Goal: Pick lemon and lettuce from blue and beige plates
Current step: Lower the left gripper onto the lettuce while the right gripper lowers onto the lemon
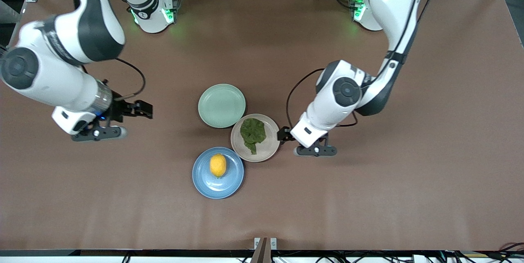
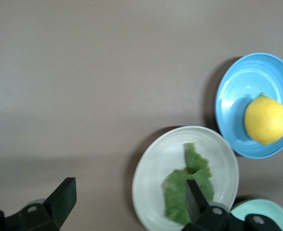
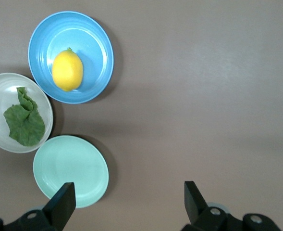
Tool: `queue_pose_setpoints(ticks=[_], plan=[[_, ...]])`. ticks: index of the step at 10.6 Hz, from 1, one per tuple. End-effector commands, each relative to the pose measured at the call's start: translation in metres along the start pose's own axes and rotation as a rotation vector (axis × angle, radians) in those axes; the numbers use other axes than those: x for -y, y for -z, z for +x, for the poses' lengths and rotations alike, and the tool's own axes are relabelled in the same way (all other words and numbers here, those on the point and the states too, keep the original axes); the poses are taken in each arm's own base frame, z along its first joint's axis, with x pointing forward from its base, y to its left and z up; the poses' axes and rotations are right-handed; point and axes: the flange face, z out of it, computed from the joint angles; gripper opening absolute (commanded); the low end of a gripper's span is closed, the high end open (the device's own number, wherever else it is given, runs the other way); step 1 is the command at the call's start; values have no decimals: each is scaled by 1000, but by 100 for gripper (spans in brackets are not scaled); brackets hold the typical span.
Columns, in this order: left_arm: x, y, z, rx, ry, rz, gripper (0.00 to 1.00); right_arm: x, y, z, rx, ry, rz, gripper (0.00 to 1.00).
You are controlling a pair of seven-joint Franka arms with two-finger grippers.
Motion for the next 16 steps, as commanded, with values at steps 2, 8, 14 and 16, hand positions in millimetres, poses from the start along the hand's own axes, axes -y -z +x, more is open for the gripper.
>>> queue_pose_setpoints(ticks=[2, 8, 14, 16], plan=[[-16, -14, -2, -47, 53, -45, 100, 27, -44, 20, -6, -7, 45, 100], [-38, -56, -29, -70, 5, -71, 100, 80, -122, 55, -38, -50, 75, 100], [-55, -93, -58, -74, -28, -93, 100, 115, -180, 79, -127, -138, 108, 100], [-59, -102, -66, -64, -36, -90, 100, 121, -202, 86, -174, -165, 149, 100]])
